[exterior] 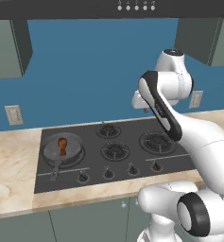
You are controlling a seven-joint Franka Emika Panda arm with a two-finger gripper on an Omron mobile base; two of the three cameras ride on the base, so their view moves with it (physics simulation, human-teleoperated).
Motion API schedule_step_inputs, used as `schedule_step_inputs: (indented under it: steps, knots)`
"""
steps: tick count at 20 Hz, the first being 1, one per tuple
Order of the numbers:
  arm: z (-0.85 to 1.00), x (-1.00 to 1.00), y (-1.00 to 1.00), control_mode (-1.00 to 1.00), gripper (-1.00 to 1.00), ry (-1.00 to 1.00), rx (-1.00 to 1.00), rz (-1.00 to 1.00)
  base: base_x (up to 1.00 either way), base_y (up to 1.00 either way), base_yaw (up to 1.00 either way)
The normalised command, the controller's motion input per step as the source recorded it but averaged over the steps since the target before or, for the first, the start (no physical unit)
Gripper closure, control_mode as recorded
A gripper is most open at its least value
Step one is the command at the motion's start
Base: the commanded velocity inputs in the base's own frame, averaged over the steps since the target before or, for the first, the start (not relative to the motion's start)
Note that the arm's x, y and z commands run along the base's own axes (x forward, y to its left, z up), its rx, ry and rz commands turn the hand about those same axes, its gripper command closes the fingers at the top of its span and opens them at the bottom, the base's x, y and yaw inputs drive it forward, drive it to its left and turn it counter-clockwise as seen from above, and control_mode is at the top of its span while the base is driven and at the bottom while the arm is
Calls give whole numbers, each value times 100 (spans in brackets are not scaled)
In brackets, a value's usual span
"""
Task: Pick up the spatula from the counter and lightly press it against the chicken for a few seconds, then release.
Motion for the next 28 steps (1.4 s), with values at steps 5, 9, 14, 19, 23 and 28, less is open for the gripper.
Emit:
schedule_step_inputs:
  steps: [5, 9, 14, 19, 23, 28]
  knots:
    - [0, -2, -2, -100, -100, -5, 2, 0, 0, 0, 0]
    - [0, -14, -14, -100, -100, -8, 0, 0, 0, 0, 0]
    - [-4, -24, -46, -100, -100, -1, 0, -4, 0, 0, 0]
    - [-2, -16, -50, -100, -100, 0, 0, -10, 0, 0, 0]
    - [-1, -10, -46, -100, -100, 1, 0, -11, 0, 0, 0]
    - [-27, -11, -44, -100, -100, 2, 0, -8, 0, 0, 0]
